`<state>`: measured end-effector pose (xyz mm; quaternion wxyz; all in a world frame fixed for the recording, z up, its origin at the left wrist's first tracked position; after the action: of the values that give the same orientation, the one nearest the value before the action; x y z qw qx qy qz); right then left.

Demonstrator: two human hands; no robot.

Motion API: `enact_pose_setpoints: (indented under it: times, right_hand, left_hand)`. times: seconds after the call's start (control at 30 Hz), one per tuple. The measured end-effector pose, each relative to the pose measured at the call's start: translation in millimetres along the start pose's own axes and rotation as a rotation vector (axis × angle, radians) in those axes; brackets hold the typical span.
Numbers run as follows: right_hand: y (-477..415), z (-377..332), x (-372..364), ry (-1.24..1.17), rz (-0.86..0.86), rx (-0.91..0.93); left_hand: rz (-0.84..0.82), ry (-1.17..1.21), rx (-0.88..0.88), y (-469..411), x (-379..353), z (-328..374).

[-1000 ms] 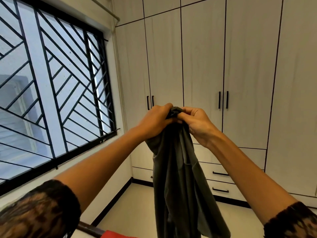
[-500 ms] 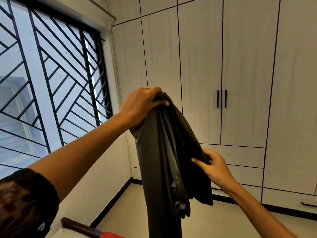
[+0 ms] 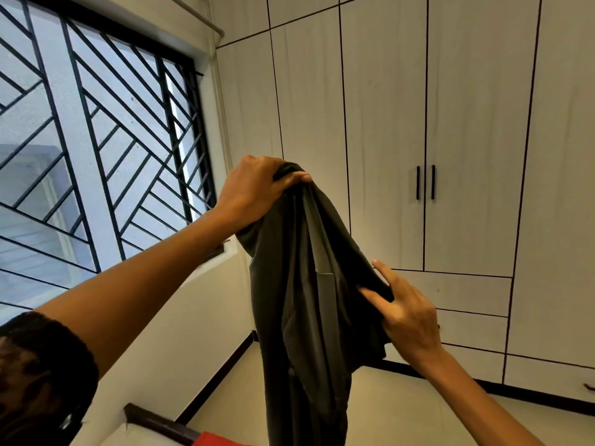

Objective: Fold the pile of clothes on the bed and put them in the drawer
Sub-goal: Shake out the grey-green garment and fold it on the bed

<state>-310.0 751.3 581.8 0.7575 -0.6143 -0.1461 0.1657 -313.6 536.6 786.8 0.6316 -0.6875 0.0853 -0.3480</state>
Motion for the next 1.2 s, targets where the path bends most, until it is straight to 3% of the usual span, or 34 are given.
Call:
enact_pose_setpoints:
  times: [0.13, 0.3, 0.5, 0.57, 0.7, 0.83, 1.03, 1.2]
  right_hand:
    - [4, -24, -5, -0.047, 0.020, -0.063]
    - [3, -49, -1, -0.213, -0.003, -0.492]
    - [12, -82, -8, -0.034, -0.281, -0.535]
    - [17, -80, -11, -0.030, -0.297, -0.552]
    - [22, -60, -11, -0.136, -0.294, -0.655]
    - [25, -51, -18, -0.341, -0.526, -0.741]
    - [21, -74, -36, -0.547, -0.500, -0.860]
    - [16, -91, -54, -0.713, -0.506, -1.075]
  left_hand:
    - [0.026, -0.012, 0.039, -2, 0, -2]
    - [0.071, -0.035, 0.068, -3, -1, 0]
    - [0.095, -0.078, 0.080, -5, -2, 1]
    - [0.101, -0.108, 0.100, -5, 0, -1]
    - [0.130, -0.152, 0.152, -3, 8, -12]
    - [0.150, -0.157, 0.212, -1, 12, -21]
    - [0.151, -0.159, 0.126, -2, 15, -14]
    - [0.143, -0.178, 0.056, -1, 24, -17]
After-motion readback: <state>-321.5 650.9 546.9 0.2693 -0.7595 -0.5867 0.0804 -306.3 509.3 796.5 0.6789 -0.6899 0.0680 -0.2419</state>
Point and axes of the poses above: each hand's wrist, its own y-axis away from the middle knuckle, its own x-axis out of the back of the hand, z = x × y, the point moved 3 cm from there along -y, towards the middle knuckle, and after that the axes turned 13 degrees about z, right-handed, at the moved point
